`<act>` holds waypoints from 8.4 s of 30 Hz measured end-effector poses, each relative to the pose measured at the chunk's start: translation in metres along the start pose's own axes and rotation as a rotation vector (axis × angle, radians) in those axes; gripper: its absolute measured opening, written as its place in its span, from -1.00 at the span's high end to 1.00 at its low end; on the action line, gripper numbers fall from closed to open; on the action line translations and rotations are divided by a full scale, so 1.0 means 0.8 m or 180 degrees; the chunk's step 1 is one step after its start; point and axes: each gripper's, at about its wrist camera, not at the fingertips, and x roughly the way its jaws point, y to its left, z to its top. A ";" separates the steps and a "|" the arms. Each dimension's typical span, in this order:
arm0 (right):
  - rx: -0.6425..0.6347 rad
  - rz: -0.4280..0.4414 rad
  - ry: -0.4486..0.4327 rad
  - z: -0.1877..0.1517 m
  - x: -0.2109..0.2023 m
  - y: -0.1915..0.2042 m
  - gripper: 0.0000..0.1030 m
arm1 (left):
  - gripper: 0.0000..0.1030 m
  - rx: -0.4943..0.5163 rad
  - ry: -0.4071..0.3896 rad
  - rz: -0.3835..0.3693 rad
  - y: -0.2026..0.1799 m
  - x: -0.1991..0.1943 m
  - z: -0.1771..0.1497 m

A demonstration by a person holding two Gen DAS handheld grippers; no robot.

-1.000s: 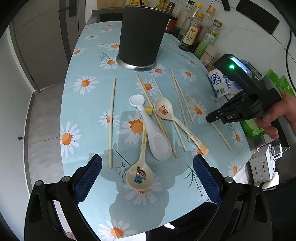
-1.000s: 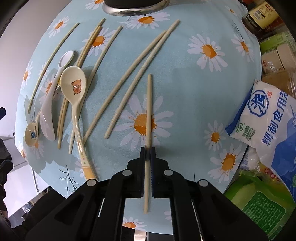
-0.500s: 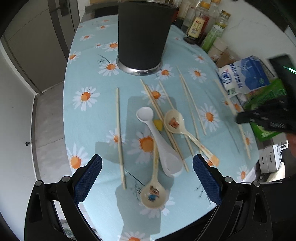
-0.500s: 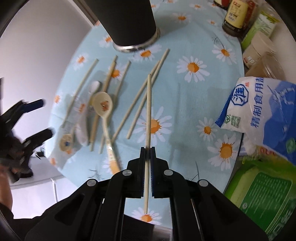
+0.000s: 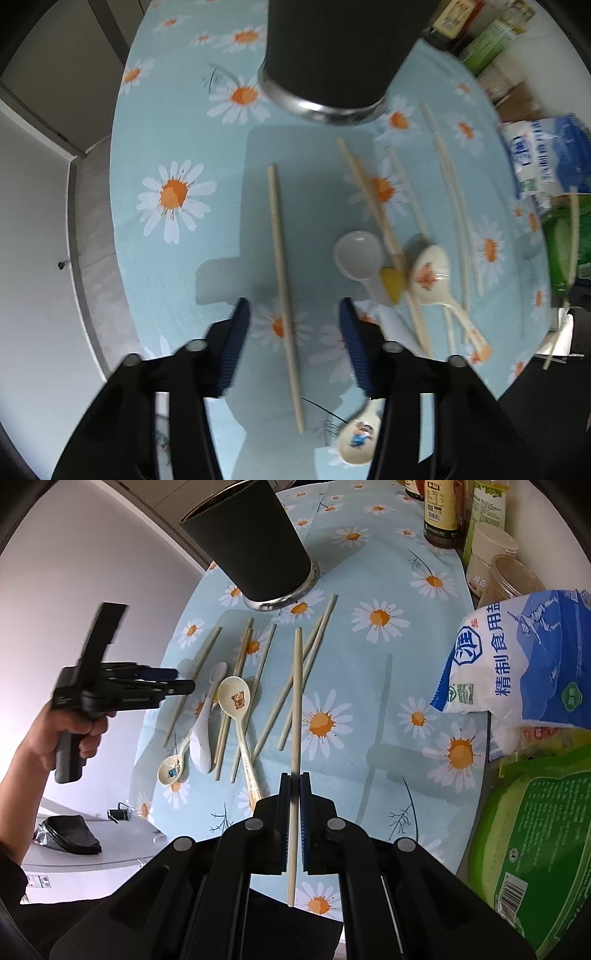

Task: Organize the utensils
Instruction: 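Grasp another wooden chopstick with the left tool while the right tool holds its chopstick, then lift both held chopsticks and carry them over the black utensil holder, then lower both chopsticks into the black holder and open both tools, then move both tools back down toward the spoons on the tablecloth, then grasp the cartoon-boy spoon handle with the left tool while the right tool grasps the bear-face spoon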

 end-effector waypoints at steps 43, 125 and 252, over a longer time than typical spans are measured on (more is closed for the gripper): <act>-0.0474 0.0460 -0.0130 0.078 0.021 0.028 0.89 | 0.94 -0.0586 -0.0815 -0.0177 0.006 -0.072 -0.042; -0.0454 0.0851 -0.2619 0.262 -0.057 0.049 0.44 | 0.91 -0.0434 -0.3478 -0.0376 -0.017 -0.184 0.083; -0.0794 0.0772 -0.0293 0.077 0.086 0.038 0.91 | 0.56 0.0129 -0.0550 -0.0235 -0.044 0.003 -0.123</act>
